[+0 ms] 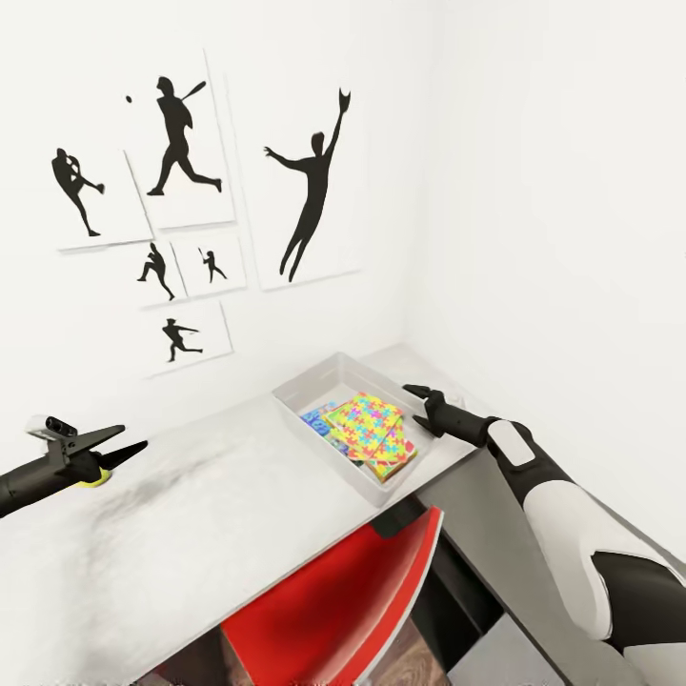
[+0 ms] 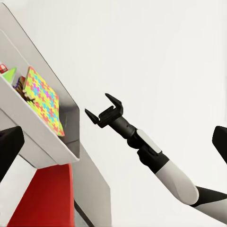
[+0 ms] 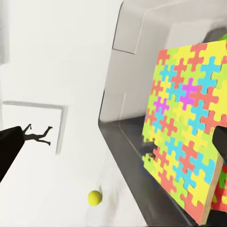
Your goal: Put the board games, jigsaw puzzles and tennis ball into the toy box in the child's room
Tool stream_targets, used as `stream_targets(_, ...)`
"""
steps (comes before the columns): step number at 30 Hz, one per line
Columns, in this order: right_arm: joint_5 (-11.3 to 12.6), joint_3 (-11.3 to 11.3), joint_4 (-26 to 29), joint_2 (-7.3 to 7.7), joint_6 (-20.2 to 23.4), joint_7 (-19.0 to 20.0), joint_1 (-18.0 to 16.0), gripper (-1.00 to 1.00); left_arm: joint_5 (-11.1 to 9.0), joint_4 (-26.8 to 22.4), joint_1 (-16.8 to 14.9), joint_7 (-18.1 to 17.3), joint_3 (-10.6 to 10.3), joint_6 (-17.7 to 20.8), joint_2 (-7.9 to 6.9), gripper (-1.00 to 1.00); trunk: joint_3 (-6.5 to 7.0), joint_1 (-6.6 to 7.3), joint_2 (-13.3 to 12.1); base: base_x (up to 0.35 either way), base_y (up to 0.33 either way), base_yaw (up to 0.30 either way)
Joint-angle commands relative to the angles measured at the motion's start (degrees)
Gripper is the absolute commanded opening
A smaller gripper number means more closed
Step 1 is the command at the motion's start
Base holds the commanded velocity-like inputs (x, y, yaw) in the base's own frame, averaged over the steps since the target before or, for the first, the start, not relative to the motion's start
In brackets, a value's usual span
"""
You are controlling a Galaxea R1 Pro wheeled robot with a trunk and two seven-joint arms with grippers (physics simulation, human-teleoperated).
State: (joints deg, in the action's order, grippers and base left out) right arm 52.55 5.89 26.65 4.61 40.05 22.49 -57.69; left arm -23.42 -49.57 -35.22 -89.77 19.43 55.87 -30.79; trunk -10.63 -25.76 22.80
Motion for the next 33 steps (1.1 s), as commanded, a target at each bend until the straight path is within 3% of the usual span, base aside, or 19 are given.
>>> stream_targets(1, -0.08, 0.29, -0.01, -0.1, 0.38, 0.1, -0.06, 1.0, 0.06, 0.0, -0.04, -0.23, -0.01, 0.62, 0.0, 1.0, -0.03, -0.03, 0.11, -0.063, 0.024, 0.051)
stream_targets(33, -0.31, 0.06, -0.01, -0.56, 0.22, -0.04, -0.04, 1.0, 0.13, 0.0, -0.07, -0.23, -0.06, 0.55, 0.12, 1.0, 2.73, -0.03, 0.11, -0.048, 0.016, 0.159)
